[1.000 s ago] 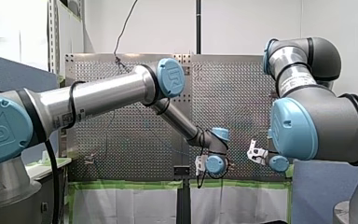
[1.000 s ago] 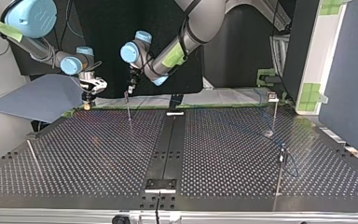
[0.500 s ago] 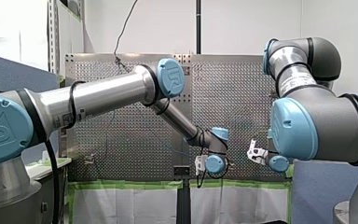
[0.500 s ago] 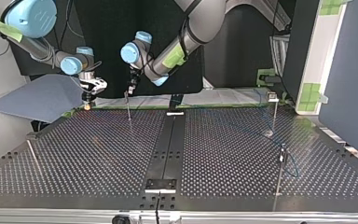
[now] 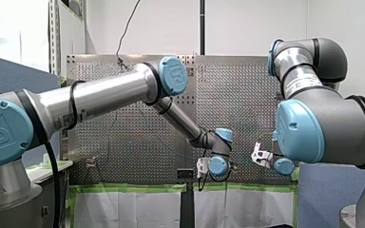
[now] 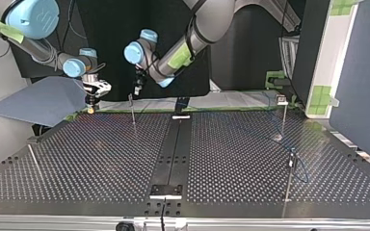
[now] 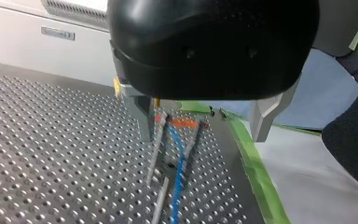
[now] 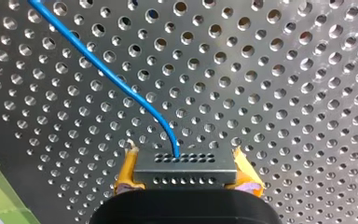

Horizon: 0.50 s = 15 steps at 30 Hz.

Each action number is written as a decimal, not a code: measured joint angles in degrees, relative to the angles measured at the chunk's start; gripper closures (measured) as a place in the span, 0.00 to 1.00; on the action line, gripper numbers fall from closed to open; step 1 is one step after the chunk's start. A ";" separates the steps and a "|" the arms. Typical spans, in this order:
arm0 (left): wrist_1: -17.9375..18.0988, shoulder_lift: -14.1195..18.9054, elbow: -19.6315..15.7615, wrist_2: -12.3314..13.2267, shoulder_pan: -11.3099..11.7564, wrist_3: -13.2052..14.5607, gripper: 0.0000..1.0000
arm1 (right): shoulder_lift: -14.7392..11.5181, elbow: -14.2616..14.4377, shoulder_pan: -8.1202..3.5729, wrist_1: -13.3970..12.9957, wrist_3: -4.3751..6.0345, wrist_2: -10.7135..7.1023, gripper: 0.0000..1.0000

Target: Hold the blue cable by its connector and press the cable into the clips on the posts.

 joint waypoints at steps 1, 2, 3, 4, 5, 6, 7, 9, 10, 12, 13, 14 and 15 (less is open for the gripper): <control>0.23 0.38 -0.39 -0.03 -0.16 0.16 0.00 | 0.00 0.00 0.03 0.01 0.00 0.00 1.00; 0.60 0.87 -0.92 0.00 -0.38 0.44 0.00 | 0.00 0.00 0.05 0.02 0.01 0.00 1.00; 0.92 1.28 -1.31 0.04 -0.58 0.64 0.00 | 0.00 0.00 0.06 0.03 0.03 0.00 1.00; 1.27 1.69 -1.71 0.08 -0.79 0.82 0.00 | 0.00 0.00 0.09 0.03 0.05 0.00 1.00; 1.76 2.21 -2.24 0.13 -1.08 1.00 0.00 | 0.00 0.00 0.09 0.04 0.06 0.01 1.00; 2.13 2.58 -2.62 0.16 -1.31 1.03 0.00 | 0.00 0.00 0.10 0.04 0.07 0.01 1.00; 2.49 2.95 -2.99 0.20 -1.53 0.97 0.00 | 0.00 0.00 0.11 0.04 0.08 0.02 1.00; 3.43 3.92 -3.95 0.26 -1.91 0.57 0.00 | 0.00 0.00 0.15 0.04 0.08 0.03 1.00; 3.88 4.36 -4.41 0.27 -2.02 0.32 0.00 | 0.00 0.00 0.18 0.04 0.09 0.05 1.00; 4.91 5.41 -5.44 0.36 -2.15 -0.19 0.00 | 0.00 0.00 0.19 0.04 0.09 0.06 1.00; 5.36 5.86 -5.89 0.35 -2.18 -0.37 0.00 | 0.00 0.00 0.20 0.04 0.09 0.08 1.00; 5.97 6.44 -6.48 0.32 -2.22 -0.59 0.00 | 0.00 0.00 0.21 0.04 0.09 0.08 1.00; 6.37 6.85 -6.88 0.29 -2.23 -0.74 0.00 | 0.00 0.00 0.25 0.06 0.08 0.08 1.00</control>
